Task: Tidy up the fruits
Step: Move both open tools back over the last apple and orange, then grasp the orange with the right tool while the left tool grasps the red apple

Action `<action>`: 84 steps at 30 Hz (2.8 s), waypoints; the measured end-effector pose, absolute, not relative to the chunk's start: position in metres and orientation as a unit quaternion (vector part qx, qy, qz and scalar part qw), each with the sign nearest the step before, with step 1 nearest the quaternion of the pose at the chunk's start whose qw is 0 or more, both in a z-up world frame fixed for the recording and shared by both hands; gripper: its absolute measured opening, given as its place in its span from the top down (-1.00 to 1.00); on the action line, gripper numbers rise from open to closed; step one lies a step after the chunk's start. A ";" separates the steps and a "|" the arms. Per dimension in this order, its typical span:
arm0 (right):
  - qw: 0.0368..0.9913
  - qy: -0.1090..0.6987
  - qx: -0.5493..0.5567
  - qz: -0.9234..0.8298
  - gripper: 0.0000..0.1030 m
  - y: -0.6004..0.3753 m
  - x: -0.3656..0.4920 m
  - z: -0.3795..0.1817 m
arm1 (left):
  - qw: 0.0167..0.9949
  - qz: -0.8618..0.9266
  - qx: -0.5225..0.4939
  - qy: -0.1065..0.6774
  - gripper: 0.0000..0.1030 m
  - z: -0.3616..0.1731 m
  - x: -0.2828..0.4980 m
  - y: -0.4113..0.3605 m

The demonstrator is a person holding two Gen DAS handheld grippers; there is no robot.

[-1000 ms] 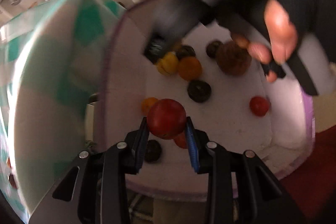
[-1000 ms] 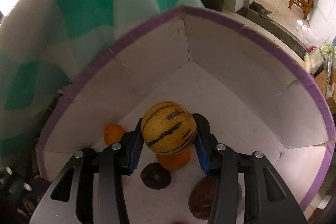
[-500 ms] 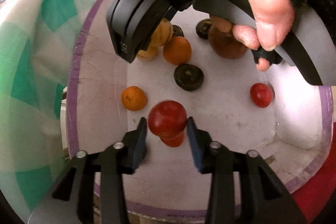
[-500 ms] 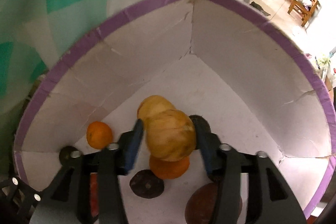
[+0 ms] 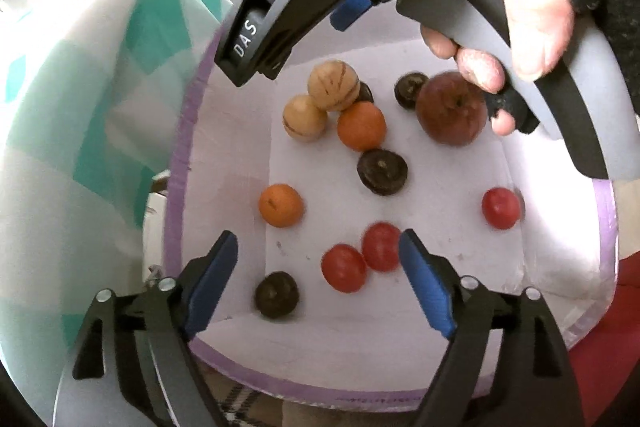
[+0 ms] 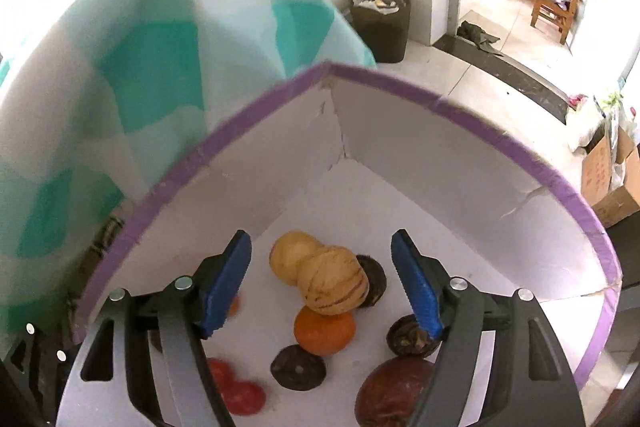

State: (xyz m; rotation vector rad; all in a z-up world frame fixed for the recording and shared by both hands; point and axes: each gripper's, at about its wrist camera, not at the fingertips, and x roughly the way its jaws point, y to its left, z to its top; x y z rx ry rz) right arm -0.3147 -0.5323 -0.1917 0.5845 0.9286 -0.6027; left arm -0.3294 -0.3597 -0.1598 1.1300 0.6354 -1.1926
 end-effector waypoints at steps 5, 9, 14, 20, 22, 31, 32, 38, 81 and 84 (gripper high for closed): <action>0.815 0.421 0.280 -0.284 -0.60 -0.540 -0.318 -0.176 | 0.658 -0.540 0.482 0.208 -0.82 -0.137 -0.346 -0.350; 0.814 0.423 0.272 -0.292 -0.66 -0.545 -0.320 -0.163 | 0.671 -0.555 0.469 0.147 -0.85 -0.116 -0.363 -0.336; 0.825 0.411 0.275 -0.275 -0.67 -0.539 -0.317 -0.141 | 0.705 -0.551 0.430 0.117 -0.87 -0.090 -0.364 -0.322; 0.850 0.374 0.235 -0.287 -0.69 -0.521 -0.313 -0.093 | 0.772 -0.535 0.326 0.104 -0.95 -0.030 -0.340 -0.296; 0.860 0.346 0.243 -0.286 -0.69 -0.522 -0.315 -0.076 | 0.798 -0.522 0.286 0.091 -0.96 -0.006 -0.330 -0.281; 0.913 0.308 0.193 -0.187 -0.70 -0.438 -0.261 -0.022 | 0.907 -0.374 0.078 0.176 -0.96 0.068 -0.186 -0.169; 0.915 0.320 0.177 -0.168 -0.70 -0.421 -0.242 -0.022 | 0.912 -0.351 0.074 0.197 -0.96 0.067 -0.163 -0.155; 0.932 0.344 0.073 -0.091 -0.70 -0.339 -0.158 -0.020 | 0.942 -0.206 0.067 0.257 -0.96 0.061 -0.052 -0.071; 0.912 0.388 0.129 0.039 0.19 -0.258 0.093 -0.045 | 0.932 -0.035 -0.089 0.351 -0.96 0.024 0.015 0.048; 0.907 0.371 0.197 0.032 0.19 -0.286 0.061 -0.046 | 0.930 -0.065 -0.081 0.352 -0.96 0.022 0.014 0.037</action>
